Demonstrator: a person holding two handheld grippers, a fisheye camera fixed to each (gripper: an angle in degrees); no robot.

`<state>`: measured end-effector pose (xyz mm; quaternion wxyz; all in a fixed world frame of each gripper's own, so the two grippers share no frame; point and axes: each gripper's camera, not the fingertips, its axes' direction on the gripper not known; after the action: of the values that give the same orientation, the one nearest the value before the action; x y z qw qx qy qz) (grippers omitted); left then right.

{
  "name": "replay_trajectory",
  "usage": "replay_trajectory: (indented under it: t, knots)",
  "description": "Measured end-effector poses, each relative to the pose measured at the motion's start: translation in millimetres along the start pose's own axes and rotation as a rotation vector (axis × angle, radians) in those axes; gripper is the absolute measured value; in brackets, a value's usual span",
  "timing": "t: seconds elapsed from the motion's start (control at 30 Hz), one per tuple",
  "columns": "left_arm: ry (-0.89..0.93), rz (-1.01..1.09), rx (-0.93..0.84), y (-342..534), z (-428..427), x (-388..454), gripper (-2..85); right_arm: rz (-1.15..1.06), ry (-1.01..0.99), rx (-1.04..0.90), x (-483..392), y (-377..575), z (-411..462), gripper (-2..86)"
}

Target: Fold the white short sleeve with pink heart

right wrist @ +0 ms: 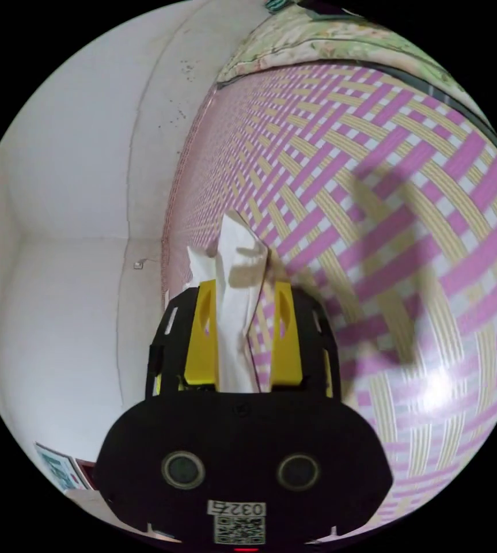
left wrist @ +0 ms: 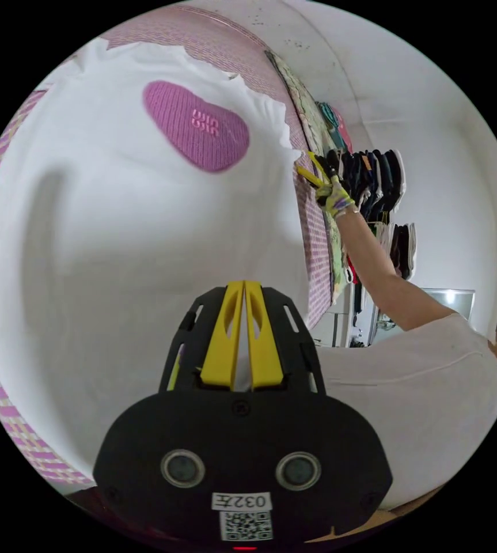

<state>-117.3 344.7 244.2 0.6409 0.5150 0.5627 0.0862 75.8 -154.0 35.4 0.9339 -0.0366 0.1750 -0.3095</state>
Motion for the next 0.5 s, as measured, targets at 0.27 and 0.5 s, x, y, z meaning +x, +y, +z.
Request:
replay_trajectory:
  t: [0.27,0.5]
  knots:
    - [-0.074,0.003,-0.077,-62,69,-23,-0.9,-0.106,0.026,0.086,-21,-20,-1,1.9]
    - [-0.070,0.090,-0.069,-145,105,-28,-0.9,-0.083,-0.020,0.198,17,55,-44,8.2]
